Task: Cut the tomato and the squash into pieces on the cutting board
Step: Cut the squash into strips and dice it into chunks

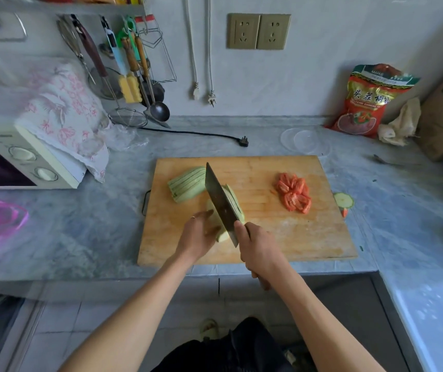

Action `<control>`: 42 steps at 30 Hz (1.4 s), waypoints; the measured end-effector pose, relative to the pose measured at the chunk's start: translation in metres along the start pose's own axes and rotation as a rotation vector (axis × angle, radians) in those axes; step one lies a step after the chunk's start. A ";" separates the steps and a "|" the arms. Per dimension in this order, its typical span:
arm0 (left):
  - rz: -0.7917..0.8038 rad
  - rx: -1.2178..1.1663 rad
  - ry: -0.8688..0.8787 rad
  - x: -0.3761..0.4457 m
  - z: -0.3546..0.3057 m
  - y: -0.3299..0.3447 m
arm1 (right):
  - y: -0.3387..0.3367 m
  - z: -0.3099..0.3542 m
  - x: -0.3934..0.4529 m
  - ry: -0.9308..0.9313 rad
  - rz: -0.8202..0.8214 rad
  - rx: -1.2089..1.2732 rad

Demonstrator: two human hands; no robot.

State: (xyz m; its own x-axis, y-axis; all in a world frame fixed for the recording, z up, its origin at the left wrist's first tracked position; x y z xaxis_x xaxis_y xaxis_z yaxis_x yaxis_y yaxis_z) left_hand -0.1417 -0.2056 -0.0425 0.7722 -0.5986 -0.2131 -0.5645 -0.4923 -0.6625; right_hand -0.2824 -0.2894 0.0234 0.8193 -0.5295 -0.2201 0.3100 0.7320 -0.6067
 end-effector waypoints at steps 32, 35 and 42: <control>0.092 -0.113 -0.023 0.006 0.012 0.019 | 0.018 -0.006 0.002 -0.021 0.023 -0.108; 0.095 -0.121 -0.028 0.005 0.013 0.020 | 0.020 -0.004 0.001 -0.040 0.019 -0.117; 0.086 -0.127 -0.014 0.008 0.018 0.024 | 0.028 -0.006 0.008 -0.035 0.017 -0.142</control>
State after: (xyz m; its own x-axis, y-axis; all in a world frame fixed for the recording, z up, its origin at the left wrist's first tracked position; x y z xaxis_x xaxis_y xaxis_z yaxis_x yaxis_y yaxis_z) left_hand -0.1439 -0.2109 -0.0727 0.7228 -0.6334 -0.2762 -0.6606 -0.5162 -0.5451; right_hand -0.2699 -0.2760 -0.0004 0.8410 -0.5005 -0.2057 0.2270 0.6714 -0.7055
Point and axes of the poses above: each hand's wrist, its own x-axis towards the middle knuckle, its own y-axis out of the palm, z = x × y, the point moved 5 cm from there along x, towards the middle knuckle, and after that the axes turned 9 degrees about -y, right-handed, at the moved point
